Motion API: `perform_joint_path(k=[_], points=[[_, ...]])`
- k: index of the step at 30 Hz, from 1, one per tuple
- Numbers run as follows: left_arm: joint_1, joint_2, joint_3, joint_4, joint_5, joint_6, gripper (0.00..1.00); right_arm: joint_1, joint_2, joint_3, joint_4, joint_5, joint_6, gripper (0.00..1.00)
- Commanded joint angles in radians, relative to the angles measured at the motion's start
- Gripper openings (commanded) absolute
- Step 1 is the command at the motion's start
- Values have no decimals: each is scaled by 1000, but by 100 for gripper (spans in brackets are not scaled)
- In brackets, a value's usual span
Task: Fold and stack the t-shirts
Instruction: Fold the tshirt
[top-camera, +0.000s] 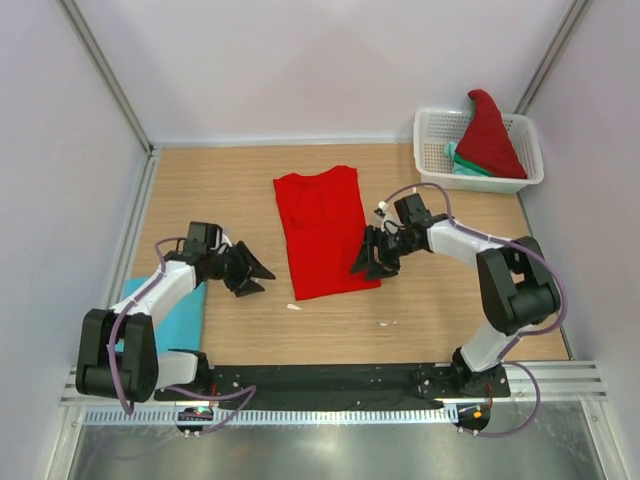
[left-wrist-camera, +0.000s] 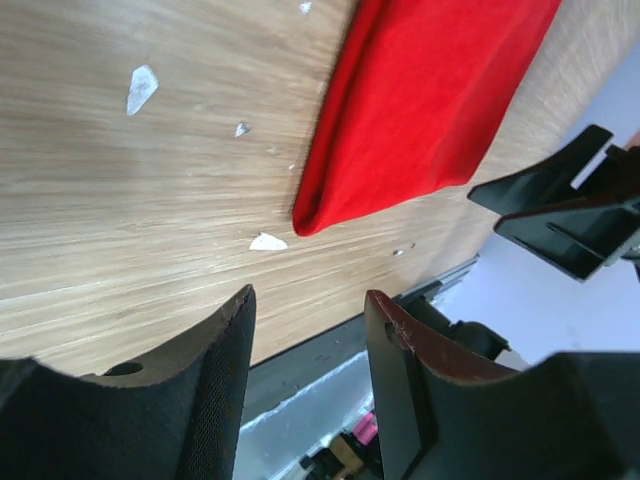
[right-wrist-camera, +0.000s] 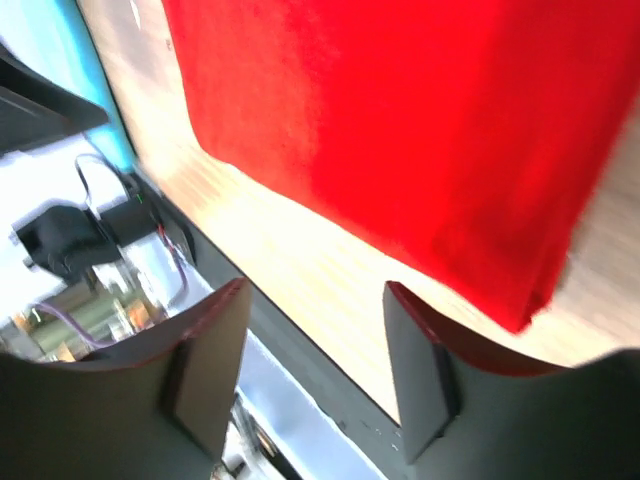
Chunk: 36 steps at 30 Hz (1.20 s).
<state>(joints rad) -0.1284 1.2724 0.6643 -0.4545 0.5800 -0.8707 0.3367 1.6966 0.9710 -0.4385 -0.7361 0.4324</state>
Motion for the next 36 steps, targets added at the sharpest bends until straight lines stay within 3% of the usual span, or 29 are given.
perform_joint_path(k=[1, 5, 9, 16, 20, 27, 31, 36], points=[[3, 18, -106, 170, 70, -166, 50, -33, -83, -106, 130, 101, 155, 63], [-57, 10, -198, 351, 25, -412, 53, -105, -214, -308, 283, 103, 290, 66], [-192, -2, -294, 607, -153, -626, 52, -139, -250, -383, 362, 99, 318, 69], [-338, 57, -310, 658, -351, -763, 58, -159, -198, -463, 552, 96, 419, 69], [-385, 117, -350, 727, -400, -849, 57, -162, -201, -471, 578, 122, 456, 62], [-421, 95, -361, 647, -453, -921, 47, -162, -209, -473, 572, 152, 473, 58], [-430, 21, -365, 505, -474, -956, 49, -162, -207, -485, 564, 162, 477, 58], [-442, -24, -385, 458, -491, -1011, 55, -162, -222, -517, 572, 179, 511, 58]])
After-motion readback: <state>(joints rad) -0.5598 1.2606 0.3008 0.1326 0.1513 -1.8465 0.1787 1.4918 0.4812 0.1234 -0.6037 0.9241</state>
